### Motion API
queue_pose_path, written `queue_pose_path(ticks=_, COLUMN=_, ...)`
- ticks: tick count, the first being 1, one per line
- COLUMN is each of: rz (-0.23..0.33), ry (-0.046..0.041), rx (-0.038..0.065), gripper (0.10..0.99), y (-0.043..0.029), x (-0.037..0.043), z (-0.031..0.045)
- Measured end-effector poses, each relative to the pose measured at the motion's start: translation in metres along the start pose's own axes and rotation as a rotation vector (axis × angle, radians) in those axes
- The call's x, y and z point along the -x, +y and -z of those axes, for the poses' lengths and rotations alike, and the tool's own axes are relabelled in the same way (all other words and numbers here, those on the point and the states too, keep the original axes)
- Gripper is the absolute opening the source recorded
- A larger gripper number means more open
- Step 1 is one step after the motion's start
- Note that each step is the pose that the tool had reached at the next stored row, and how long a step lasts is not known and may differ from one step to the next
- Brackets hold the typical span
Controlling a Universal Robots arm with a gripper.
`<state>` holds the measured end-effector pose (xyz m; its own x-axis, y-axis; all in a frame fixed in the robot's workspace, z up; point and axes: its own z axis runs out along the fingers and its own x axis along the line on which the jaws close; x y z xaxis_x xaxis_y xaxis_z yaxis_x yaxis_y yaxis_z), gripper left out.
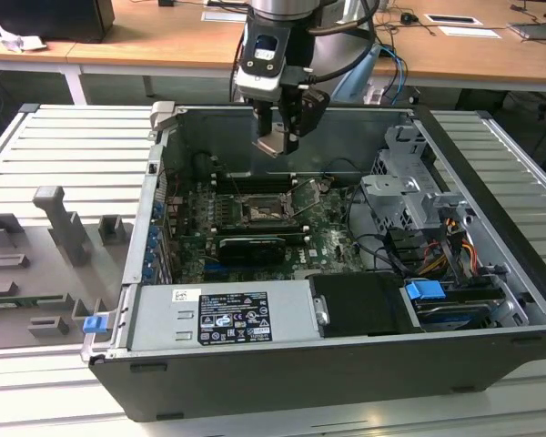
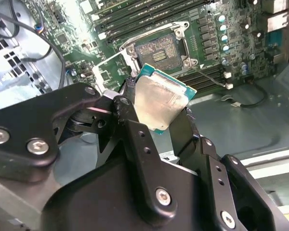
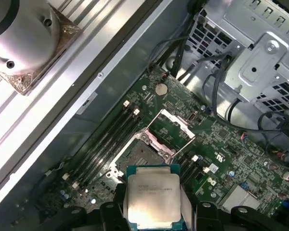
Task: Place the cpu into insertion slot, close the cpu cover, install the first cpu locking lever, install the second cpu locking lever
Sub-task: 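Place the cpu into insertion slot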
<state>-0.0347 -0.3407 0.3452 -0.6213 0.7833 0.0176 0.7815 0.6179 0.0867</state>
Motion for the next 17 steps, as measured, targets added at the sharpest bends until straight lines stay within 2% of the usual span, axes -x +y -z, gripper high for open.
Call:
queue_pose_path(ticks=6, rz=-0.095, ry=-0.0087, rx=0.001, gripper=0.525, y=-0.0002, x=0.0001, z=-0.0038)
queue_pose_path(ticks=12, rz=-0.245, ry=-0.0216, rx=0.004, gripper=0.525, y=-0.0005, x=0.0002, z=-0.0072)
queue_pose_path(ticks=17, rz=-0.301, ry=-0.0264, rx=0.005, gripper=0.525, y=-0.0007, x=0.0003, z=-0.0094)
